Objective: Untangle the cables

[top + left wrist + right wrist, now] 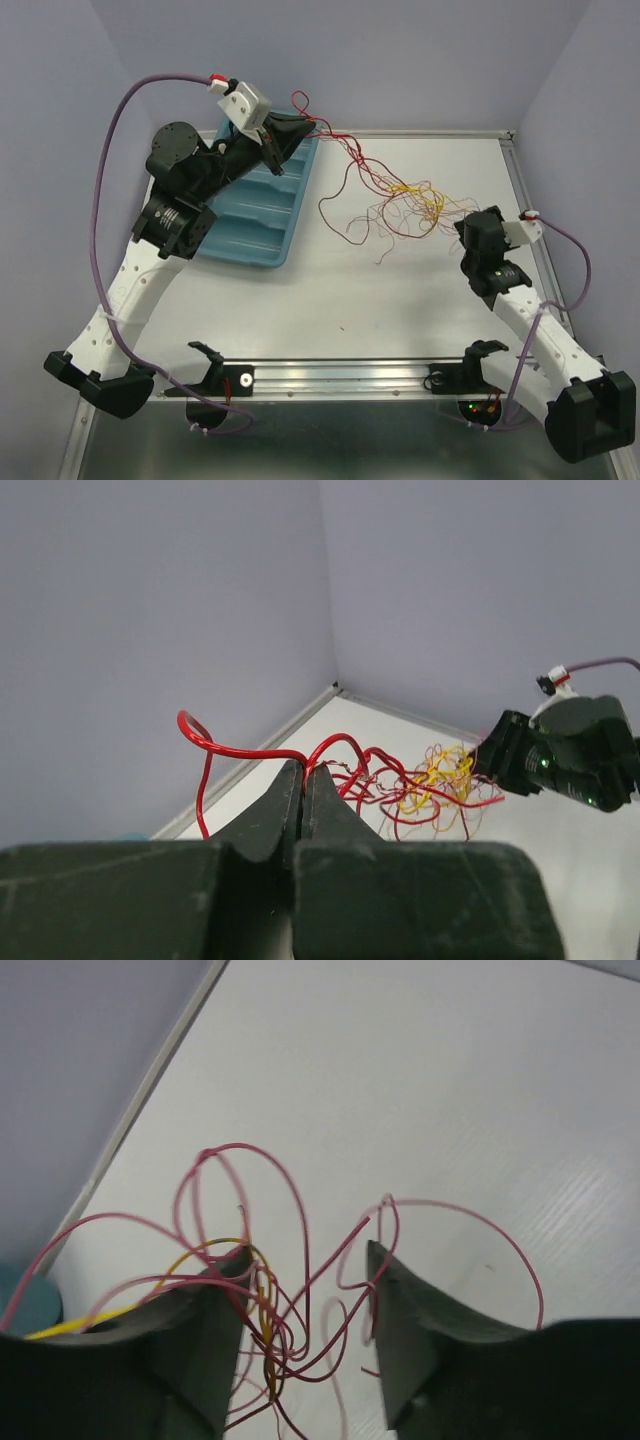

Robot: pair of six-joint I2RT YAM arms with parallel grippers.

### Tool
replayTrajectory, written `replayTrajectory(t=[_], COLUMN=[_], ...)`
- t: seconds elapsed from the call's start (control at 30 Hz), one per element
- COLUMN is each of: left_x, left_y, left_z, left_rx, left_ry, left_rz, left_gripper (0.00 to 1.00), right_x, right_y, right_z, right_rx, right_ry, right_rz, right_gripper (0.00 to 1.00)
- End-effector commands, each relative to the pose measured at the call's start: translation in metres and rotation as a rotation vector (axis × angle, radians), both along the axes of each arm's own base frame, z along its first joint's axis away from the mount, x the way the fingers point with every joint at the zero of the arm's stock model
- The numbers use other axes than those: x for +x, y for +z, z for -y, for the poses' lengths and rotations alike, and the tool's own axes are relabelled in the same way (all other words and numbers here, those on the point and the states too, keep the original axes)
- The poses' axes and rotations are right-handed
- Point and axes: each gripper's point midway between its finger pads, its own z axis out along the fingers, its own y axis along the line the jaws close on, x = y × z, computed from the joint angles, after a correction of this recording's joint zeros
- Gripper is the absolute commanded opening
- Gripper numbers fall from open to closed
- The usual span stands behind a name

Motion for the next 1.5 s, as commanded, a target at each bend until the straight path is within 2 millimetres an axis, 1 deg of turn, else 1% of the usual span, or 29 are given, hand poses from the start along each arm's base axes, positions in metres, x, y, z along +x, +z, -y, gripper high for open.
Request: replayTrajectory(t=[0.0, 0.1, 0.17, 0.2, 0.23, 0.27, 0.33, 0.37, 0.47, 0.53, 0.57, 0.6, 0.63, 0.67, 0.73, 0.77, 0.8, 0.83, 0.87, 0.97, 1.0, 1.1, 1.13, 1.17, 1.27, 1.33, 1.4, 1.43, 1.47], left_x=[-0.004, -0.002, 0.002, 0.0, -0.001, -0.007, -0.008, -0.007, 0.004, 0.006, 0.007, 0.005, 0.006, 0.006, 0.006, 0.005, 0.004, 0.001, -0.001, -0.009, -0.013, -0.022, -0.023, -0.025, -0.03, -0.033, -0.035, -0.036, -0.037], left_y=[0.043, 0.052, 0.058, 0.061, 0.061, 0.061, 0.058, 0.056, 0.047, 0.04, 0.035, 0.032, 0.028, 0.026, 0.02, 0.019, 0.016, 0.016, 0.012, 0.006, 0.004, -0.003, -0.005, -0.006, -0.005, -0.005, -0.005, -0.004, -0.005], left_z=[0.0, -0.004, -0.013, -0.016, -0.016, -0.013, -0.009, -0.007, -0.007, -0.004, -0.001, 0.004, 0.008, 0.01, 0.017, 0.017, 0.019, 0.02, 0.022, 0.025, 0.026, 0.031, 0.031, 0.032, 0.032, 0.032, 0.032, 0.032, 0.033], left_rx=[-0.077, -0.101, -0.127, -0.137, -0.139, -0.135, -0.126, -0.12, -0.117, -0.107, -0.115, -0.106, -0.099, -0.092, -0.076, -0.07, -0.064, -0.06, -0.048, -0.038, -0.032, -0.018, -0.018, -0.015, -0.014, -0.012, -0.015, -0.017, -0.016], left_ry=[-0.023, 0.006, 0.058, 0.068, 0.066, 0.036, 0.01, 0.005, 0.039, 0.03, 0.015, -0.014, -0.026, -0.042, -0.066, -0.071, -0.079, -0.09, -0.102, -0.135, -0.154, -0.197, -0.2, -0.207, -0.223, -0.234, -0.242, -0.245, -0.252], left_rz=[0.062, 0.067, 0.069, 0.076, 0.077, 0.084, 0.081, 0.077, 0.05, 0.041, 0.019, 0.014, 0.003, -0.003, -0.015, -0.015, -0.016, -0.01, -0.01, -0.014, -0.012, -0.019, -0.022, -0.021, -0.017, -0.011, -0.016, -0.016, -0.019], left_gripper=[0.0, 0.0, 0.0, 0.0, 0.0, 0.0, 0.0, 0.0, 0.0, 0.0, 0.0, 0.0, 0.0, 0.0, 0.0, 0.0, 0.0, 0.0, 0.0, 0.0, 0.0, 0.0, 0.0, 0.0, 0.0, 0.0, 0.0, 0.0, 0.0], right_x=[-0.038, -0.054, -0.064, -0.069, -0.072, -0.076, -0.084, -0.092, -0.126, -0.138, -0.134, -0.106, -0.091, -0.077, -0.07, -0.068, -0.062, -0.06, -0.056, -0.055, -0.053, -0.05, -0.042, -0.039, -0.035, -0.034, -0.027, -0.03, -0.028], right_y=[-0.004, 0.012, 0.022, 0.028, 0.032, 0.041, 0.051, 0.058, 0.082, 0.099, 0.103, 0.128, 0.126, 0.148, 0.145, 0.151, 0.15, 0.149, 0.145, 0.14, 0.133, 0.121, 0.105, 0.102, 0.084, 0.081, 0.071, 0.069, 0.064], right_z=[0.048, 0.062, 0.072, 0.076, 0.078, 0.081, 0.087, 0.094, 0.111, 0.109, 0.103, 0.073, 0.051, 0.005, -0.029, -0.044, -0.066, -0.073, -0.092, -0.111, -0.124, -0.151, -0.157, -0.163, -0.178, -0.189, -0.196, -0.207, -0.21], right_rx=[-0.071, -0.074, -0.09, -0.089, -0.094, -0.097, -0.11, -0.125, -0.139, -0.091, -0.125, -0.111, -0.181, -0.29, -0.329, -0.359, -0.366, -0.372, -0.374, -0.354, -0.343, -0.302, -0.27, -0.253, -0.213, -0.23, -0.241, -0.244, -0.252], right_ry=[-0.24, -0.305, -0.345, -0.361, -0.37, -0.386, -0.421, -0.466, -0.565, -0.534, -0.459, -0.227, -0.058, 0.246, 0.442, 0.526, 0.646, 0.688, 0.802, 0.912, 0.986, 1.161, 1.2, 1.23, 1.279, 1.283, 1.271, 1.293, 1.29], right_rz=[-0.041, 0.024, 0.047, 0.066, 0.073, 0.092, 0.107, 0.119, 0.178, 0.258, 0.235, 0.335, 0.335, 0.432, 0.467, 0.507, 0.506, 0.498, 0.487, 0.493, 0.49, 0.454, 0.403, 0.402, 0.373, 0.376, 0.344, 0.342, 0.332], right_gripper=[0.68, 0.7, 0.74, 0.78, 0.79, 0.8, 0.8, 0.8, 0.81, 0.87, 0.89, 0.92, 0.95, 0.98, 1.0, 1.0, 1.0, 1.0, 1.0, 1.0, 1.0, 1.0, 1.0, 1.0, 1.0, 1.0, 1.0, 1.0, 1.0])
